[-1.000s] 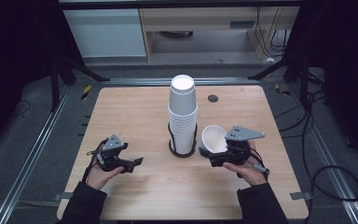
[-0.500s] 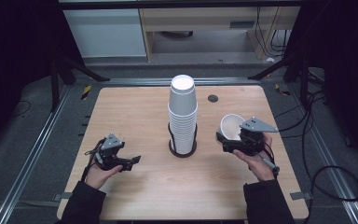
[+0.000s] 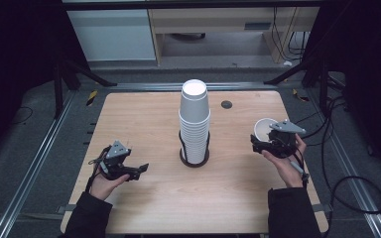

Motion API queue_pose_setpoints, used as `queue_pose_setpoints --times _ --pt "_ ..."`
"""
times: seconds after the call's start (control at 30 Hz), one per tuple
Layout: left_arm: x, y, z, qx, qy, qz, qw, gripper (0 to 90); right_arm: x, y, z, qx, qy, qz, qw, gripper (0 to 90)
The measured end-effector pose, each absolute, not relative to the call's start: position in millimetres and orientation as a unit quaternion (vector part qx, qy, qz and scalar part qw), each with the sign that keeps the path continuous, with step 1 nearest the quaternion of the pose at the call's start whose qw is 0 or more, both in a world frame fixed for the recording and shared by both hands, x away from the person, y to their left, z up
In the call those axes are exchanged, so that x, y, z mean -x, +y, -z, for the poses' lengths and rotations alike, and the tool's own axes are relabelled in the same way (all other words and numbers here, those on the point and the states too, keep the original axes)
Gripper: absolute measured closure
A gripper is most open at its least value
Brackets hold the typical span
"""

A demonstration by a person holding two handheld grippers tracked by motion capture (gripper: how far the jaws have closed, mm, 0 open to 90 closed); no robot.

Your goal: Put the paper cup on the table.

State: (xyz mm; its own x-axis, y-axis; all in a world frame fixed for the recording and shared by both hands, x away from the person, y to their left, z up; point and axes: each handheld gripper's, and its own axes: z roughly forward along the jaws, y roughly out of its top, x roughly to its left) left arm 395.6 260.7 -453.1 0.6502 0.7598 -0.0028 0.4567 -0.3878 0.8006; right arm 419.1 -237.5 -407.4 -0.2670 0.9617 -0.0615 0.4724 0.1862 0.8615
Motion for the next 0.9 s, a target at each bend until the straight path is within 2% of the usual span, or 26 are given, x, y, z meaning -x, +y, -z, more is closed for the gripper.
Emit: queue_pose_setpoints --times 0.9 --pt "-395.2 258.6 454.9 -0.816 0.369 -0.184 0.404 8.7 -445.2 -263.5 449.5 -0.555 0.708 -0.335 0.281 11.4"
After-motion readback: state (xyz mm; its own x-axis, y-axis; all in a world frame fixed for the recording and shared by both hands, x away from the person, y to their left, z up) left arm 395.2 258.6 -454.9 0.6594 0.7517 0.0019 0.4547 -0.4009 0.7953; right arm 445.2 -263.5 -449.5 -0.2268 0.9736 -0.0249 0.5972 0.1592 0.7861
